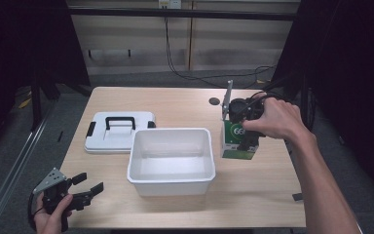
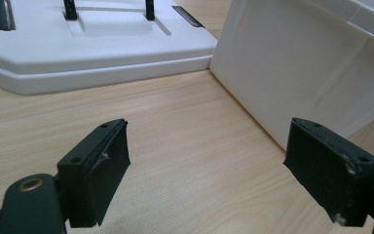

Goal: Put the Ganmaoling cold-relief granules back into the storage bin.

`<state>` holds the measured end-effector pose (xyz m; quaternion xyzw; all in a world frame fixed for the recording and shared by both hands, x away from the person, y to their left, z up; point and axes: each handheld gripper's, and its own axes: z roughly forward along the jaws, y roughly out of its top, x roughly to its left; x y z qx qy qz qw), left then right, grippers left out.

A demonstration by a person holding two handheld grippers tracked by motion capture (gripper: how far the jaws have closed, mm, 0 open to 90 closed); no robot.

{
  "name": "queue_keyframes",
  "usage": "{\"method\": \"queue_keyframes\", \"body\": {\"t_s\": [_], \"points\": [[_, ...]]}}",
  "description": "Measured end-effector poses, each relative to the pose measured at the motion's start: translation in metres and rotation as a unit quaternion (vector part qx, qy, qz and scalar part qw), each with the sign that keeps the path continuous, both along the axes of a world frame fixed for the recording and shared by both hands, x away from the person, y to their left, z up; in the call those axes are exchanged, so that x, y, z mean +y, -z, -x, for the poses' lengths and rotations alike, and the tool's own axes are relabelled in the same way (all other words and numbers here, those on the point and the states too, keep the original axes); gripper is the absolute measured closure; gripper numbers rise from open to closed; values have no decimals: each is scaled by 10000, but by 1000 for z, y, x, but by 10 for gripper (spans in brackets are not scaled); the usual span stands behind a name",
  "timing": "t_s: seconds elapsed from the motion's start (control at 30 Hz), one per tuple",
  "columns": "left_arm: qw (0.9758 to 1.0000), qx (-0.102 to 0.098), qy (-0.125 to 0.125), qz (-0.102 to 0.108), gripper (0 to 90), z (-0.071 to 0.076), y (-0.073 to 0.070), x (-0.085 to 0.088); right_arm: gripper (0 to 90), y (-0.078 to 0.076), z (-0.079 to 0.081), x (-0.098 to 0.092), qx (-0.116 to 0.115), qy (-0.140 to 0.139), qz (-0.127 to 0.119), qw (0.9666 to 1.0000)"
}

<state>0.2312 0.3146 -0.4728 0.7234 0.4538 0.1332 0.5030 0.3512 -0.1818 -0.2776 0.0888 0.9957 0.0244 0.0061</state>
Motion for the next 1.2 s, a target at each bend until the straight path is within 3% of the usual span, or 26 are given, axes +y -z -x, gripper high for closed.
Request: {"method": "queue_keyframes", "body": {"t_s": [0.23,0.57,1.2], "points": [[10000,-14,15,0,160,0,0,0,160,-14,4,4,-184,-39,-96,9998],[10000,-2,6,19,160,0,-1,2,160,-30,7,14,-141,-75,-218,9996],[10000,-21,49,-30,160,0,-1,2,159,-24,-3,67,-43,-395,-381,9985]]}}
